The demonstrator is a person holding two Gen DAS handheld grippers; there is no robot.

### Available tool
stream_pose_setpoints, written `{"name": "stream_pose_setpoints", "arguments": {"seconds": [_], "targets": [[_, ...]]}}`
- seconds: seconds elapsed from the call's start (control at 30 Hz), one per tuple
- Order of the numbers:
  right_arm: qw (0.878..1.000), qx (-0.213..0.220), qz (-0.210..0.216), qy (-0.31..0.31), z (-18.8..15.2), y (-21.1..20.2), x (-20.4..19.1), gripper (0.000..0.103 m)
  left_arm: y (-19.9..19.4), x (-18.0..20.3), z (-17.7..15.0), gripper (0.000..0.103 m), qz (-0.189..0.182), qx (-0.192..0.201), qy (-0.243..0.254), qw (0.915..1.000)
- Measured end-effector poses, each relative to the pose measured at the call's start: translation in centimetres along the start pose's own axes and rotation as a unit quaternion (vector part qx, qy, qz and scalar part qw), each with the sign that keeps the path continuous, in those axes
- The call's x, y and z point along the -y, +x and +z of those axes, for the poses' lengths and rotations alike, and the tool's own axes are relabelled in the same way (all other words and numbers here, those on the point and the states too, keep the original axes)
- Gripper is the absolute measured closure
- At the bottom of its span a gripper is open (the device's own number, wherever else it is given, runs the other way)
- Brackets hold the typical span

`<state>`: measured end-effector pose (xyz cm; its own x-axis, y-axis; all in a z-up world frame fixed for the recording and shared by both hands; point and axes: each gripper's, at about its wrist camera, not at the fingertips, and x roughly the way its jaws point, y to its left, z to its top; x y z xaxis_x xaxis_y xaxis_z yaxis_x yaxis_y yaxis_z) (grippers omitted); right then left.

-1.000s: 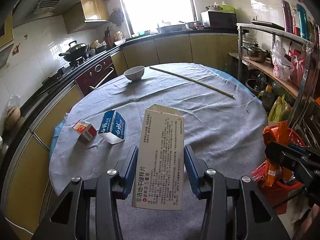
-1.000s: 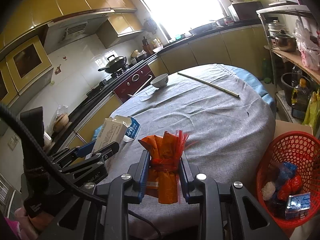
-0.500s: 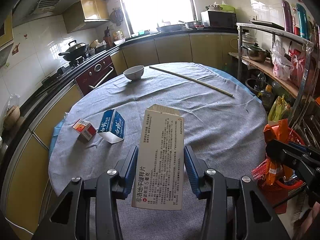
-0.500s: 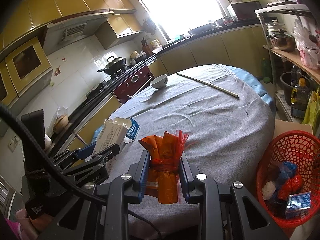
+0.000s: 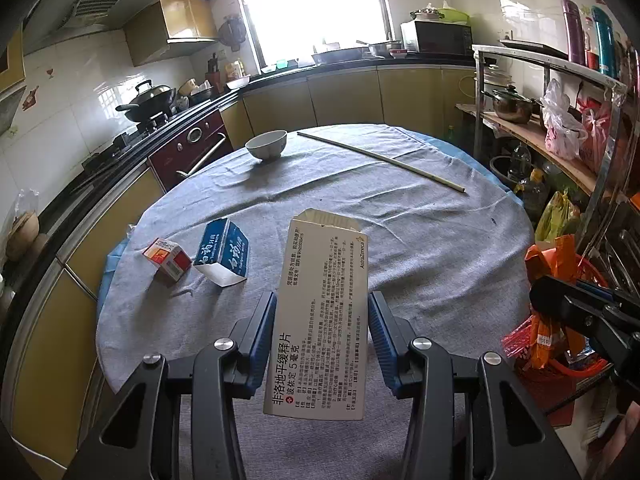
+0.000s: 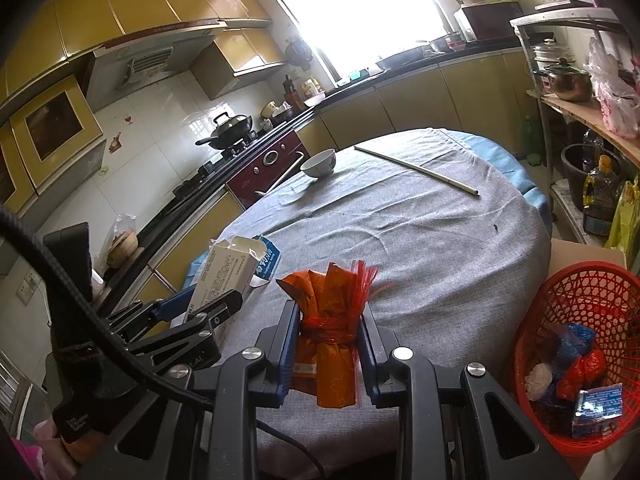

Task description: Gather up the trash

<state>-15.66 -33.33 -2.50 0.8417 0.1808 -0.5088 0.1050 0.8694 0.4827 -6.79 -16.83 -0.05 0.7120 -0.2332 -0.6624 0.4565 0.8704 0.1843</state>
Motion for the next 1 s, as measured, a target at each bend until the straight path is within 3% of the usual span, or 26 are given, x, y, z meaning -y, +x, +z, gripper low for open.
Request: {"name": "stream_pose_setpoints", "arguments": {"seconds": [1.0], "targets": [[1.0, 0.001, 0.001, 0.0, 0.07, 0.24, -0.08, 0.073, 0.19, -0.06, -0.05, 0.055, -0.001, -0.003, -0.001, 1.0]]}}
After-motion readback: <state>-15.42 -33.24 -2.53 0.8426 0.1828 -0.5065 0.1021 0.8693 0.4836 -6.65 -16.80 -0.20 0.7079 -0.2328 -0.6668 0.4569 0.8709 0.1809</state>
